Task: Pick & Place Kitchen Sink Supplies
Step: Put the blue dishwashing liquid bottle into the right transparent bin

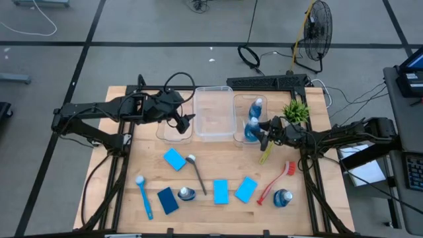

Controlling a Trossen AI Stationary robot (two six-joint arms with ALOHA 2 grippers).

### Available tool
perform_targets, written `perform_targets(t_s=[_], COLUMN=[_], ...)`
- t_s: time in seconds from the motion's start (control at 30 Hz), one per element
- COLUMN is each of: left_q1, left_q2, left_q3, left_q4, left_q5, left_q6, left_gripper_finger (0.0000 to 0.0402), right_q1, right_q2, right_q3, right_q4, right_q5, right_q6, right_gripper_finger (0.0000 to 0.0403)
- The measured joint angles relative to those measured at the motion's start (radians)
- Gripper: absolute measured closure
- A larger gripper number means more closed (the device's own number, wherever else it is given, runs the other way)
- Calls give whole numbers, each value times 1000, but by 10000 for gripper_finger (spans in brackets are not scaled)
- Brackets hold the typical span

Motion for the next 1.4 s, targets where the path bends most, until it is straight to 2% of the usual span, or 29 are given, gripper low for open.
perform_targets(t_s=[0.27, 0.47, 0.77, 0.93, 1.1, 1.4], left_q1=[0, 0, 0, 0, 0, 0], left_q2=[0, 0, 0, 0, 0, 0], left_q3=[0, 0, 0, 0, 0, 0], left_q4=[0, 0, 0, 1, 2, 3], left_q5=[20, 20, 19, 19, 19, 19], left_q6=[0, 0, 1, 1, 1, 1], left_gripper_finger=[19, 26, 33, 24, 19, 31], right_q1=[1, 1, 1, 0, 0, 3], right_q2=[-1, -1, -26, -42, -48, -48], right_q3=[1, 1, -1, -1, -1, -1], right_q4=[3, 1, 11, 15, 15, 21], right_q5=[0, -1, -2, -50, -54, -79], right_q6=[1, 1, -3, -5, -5, -3], right_gripper_finger=[216, 232, 224, 242, 261, 268])
